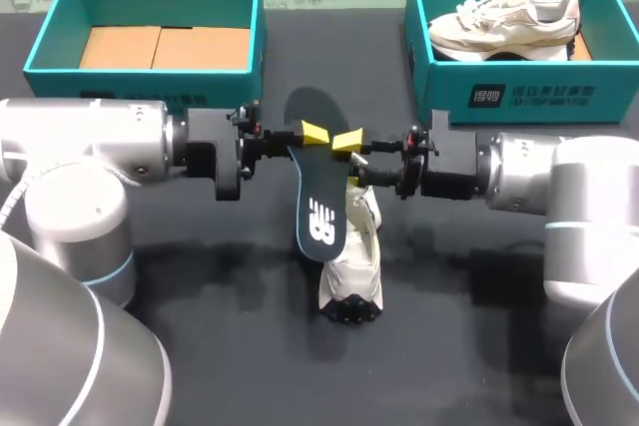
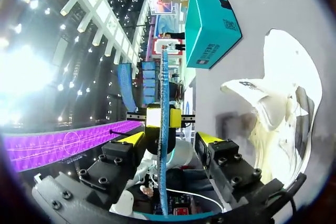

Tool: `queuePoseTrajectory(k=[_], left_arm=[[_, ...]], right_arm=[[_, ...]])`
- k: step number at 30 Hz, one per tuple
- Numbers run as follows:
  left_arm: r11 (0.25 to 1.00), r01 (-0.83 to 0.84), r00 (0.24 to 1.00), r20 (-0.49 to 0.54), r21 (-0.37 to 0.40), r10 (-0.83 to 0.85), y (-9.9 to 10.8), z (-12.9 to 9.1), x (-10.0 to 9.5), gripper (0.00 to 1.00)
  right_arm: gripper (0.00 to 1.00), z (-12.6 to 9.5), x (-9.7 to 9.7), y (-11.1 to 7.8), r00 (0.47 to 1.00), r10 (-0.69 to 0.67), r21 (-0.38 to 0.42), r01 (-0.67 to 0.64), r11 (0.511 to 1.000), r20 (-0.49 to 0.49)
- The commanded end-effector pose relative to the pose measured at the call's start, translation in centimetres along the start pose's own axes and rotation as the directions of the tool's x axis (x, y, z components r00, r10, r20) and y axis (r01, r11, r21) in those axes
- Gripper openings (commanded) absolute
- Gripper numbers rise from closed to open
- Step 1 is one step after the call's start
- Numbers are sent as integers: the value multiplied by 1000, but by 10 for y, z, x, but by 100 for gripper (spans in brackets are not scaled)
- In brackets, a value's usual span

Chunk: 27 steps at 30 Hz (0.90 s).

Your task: Take the shoe out of the shoebox, open the shoe tongue, remove and reinsert the insole, then place the shoe into the shoebox

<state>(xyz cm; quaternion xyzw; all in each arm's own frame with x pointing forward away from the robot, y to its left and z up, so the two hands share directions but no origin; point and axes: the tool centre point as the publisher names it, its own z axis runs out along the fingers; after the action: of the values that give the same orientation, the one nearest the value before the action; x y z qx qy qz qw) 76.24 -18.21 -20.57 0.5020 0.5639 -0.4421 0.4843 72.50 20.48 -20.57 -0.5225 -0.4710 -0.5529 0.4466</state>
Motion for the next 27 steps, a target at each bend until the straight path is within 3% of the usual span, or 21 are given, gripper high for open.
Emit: queuePoseTrajectory(k=[1,2,14,18,21,22,27], left_arm=[[1000,23,1000,2,16,-23,-8,-25,-5,0],[999,27,1000,-2,18,-27,-11,-27,-6,0],[994,79,996,-54,75,-75,-55,-49,-17,0],[985,129,990,-76,113,-121,-69,-52,-19,0],[975,179,982,-79,132,-170,-79,-52,-18,0],[970,195,980,-73,148,-186,-84,-52,-18,0],[961,213,973,-129,175,-193,-101,-51,-17,0]], right_arm=[[100,-34,5,-4,996,-85,80,83,993,22],[100,-38,2,-5,995,-98,136,94,986,25],[100,-38,2,-5,995,-98,136,94,986,25],[100,-57,5,-14,945,-310,224,281,933,106],[100,-68,2,-20,872,-467,287,414,864,146],[100,-70,-2,-21,846,-497,326,422,846,193],[100,-70,-2,-21,846,-497,326,422,846,193]])
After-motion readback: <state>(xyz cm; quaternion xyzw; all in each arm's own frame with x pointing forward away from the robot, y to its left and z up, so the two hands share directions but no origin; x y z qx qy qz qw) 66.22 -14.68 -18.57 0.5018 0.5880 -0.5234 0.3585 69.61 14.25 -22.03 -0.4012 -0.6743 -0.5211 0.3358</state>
